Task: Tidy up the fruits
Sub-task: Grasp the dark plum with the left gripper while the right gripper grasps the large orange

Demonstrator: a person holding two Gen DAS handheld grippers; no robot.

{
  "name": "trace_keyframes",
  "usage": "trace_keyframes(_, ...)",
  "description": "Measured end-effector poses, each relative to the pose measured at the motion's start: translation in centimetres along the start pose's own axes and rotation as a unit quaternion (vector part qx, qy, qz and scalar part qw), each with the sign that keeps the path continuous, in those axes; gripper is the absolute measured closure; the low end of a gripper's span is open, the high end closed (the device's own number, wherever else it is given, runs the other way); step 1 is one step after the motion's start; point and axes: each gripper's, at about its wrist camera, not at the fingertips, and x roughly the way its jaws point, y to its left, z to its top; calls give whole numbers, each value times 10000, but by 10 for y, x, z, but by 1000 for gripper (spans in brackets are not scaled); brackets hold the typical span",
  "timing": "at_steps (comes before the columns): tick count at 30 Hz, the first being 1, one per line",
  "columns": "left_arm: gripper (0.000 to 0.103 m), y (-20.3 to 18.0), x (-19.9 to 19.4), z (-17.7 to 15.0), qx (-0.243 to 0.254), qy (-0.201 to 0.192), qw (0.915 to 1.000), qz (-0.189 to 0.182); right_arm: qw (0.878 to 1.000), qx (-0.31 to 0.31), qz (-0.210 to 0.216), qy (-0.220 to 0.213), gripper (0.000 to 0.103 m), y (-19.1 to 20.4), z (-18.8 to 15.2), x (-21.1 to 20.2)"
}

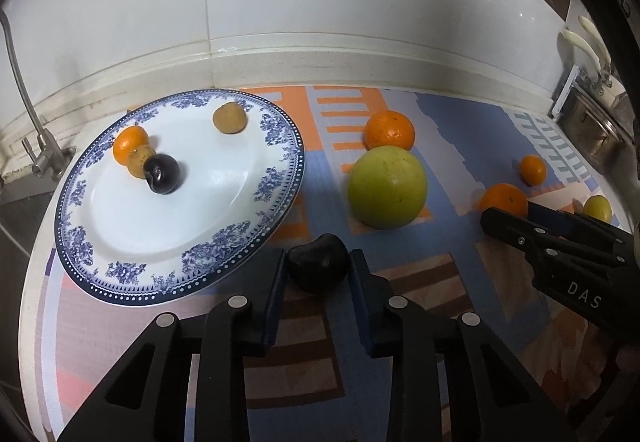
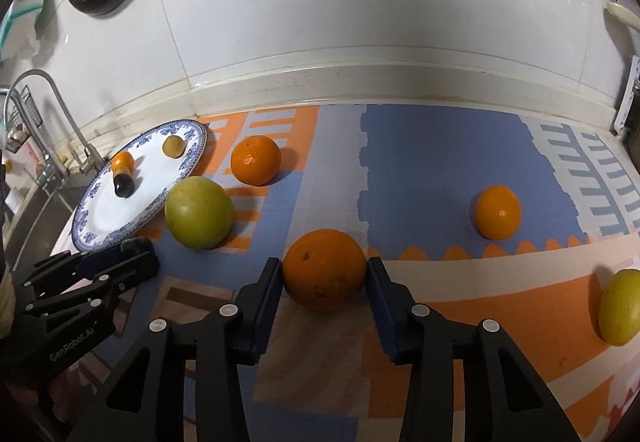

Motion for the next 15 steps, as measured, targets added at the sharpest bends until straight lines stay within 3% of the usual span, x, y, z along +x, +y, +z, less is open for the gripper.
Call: trace_keyframes(15,73,1,-26,4,72,-293,9995,6,9996,-133,105,-214,60,10,6,-21)
